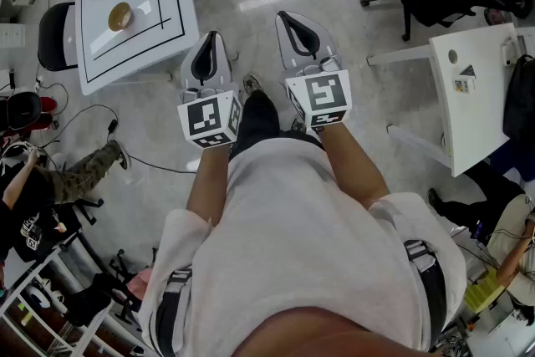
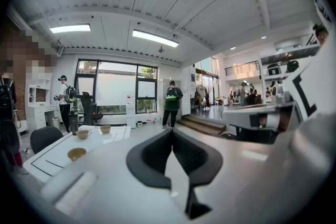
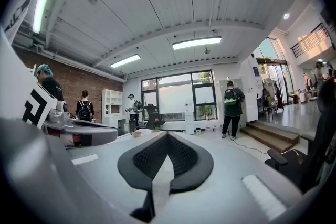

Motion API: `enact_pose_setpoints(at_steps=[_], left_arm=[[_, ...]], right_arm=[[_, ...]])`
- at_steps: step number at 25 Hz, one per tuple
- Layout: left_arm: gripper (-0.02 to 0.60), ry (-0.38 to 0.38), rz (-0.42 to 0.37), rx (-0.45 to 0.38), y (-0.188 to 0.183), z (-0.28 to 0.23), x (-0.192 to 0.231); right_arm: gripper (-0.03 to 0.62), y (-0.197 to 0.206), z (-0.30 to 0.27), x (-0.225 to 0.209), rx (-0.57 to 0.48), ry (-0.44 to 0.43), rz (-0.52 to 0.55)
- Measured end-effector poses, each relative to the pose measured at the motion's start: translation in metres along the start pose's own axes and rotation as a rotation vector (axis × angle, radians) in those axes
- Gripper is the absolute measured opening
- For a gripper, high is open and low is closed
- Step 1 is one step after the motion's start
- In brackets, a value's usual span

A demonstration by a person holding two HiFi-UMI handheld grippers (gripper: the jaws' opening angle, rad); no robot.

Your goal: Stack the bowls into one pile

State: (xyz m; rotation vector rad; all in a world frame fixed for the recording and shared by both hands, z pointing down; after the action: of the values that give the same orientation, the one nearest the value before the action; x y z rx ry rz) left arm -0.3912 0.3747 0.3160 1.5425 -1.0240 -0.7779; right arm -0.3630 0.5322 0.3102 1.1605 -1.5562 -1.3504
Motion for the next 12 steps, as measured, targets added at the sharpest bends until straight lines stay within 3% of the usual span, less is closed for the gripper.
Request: enact_pose_setpoints(at_steps=[7, 12], left_arm=[[0.002, 0.022, 0.026, 0.031, 0.021, -0.033, 0.026], [0.002, 0.045, 0.043, 0.023, 0.012, -0.065, 0.073]], right_arm=[[-0.002, 0.028, -0.045, 0.004, 0.065, -0.014, -0.004], [-0.002, 0.018, -0.097, 0.019, 0.078, -0.014, 0.026]])
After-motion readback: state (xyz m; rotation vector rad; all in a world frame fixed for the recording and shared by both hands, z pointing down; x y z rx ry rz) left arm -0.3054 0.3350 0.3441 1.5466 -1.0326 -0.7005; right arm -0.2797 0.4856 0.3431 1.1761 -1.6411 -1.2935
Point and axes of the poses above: the fingertips, and each gripper's own axes: z backward along the fingers, x to its left, y out of its underside, the point moved 5 cm from there along z, backward along the fingers, and after that the axes turned 14 degrees about y, right-handed, at the moved point
